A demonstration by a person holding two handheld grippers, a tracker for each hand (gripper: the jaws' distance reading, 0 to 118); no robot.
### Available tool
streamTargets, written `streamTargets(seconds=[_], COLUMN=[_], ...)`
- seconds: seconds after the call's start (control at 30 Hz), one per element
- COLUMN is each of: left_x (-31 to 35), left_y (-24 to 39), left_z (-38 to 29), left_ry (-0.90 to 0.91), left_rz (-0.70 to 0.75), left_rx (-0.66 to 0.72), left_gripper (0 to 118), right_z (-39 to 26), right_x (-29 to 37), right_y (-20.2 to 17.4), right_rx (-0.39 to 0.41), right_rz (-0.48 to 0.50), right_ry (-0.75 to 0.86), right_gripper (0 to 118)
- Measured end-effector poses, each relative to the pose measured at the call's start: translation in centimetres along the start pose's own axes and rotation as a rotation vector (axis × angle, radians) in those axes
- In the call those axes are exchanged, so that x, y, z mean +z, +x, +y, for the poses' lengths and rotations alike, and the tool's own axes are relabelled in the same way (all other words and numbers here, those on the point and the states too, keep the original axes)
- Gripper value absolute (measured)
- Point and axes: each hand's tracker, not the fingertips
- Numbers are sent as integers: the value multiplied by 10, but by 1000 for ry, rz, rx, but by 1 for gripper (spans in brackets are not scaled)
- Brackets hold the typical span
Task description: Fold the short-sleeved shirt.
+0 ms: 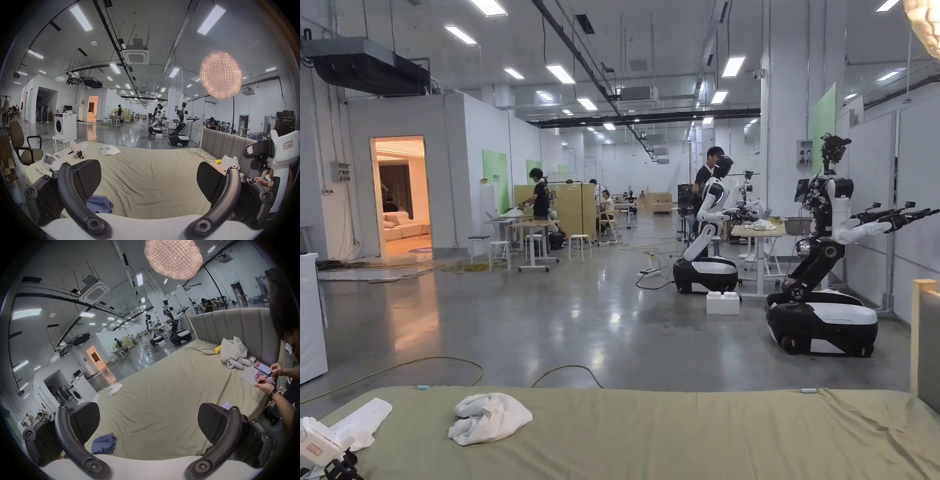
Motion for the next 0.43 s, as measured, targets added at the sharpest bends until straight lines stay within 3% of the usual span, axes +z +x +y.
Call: streamTargets(seconds=[0.13, 0.23, 0.43], left_x=[-2, -3, -1], left_y=[1, 3, 6], left_z=[1, 0, 0], left_ry=[-3, -9, -13], left_rz=[-4, -6, -17], left_rx=[3, -9, -11], left_gripper=[118, 118, 118], right_z=[1, -2, 1], right_x=[-7, -7, -7], right_y=[6, 15, 21], right_rx=[26, 48, 39], right_rz=[-14, 32, -29], right_ry=[-54, -24, -35], right_gripper=[118, 118, 118])
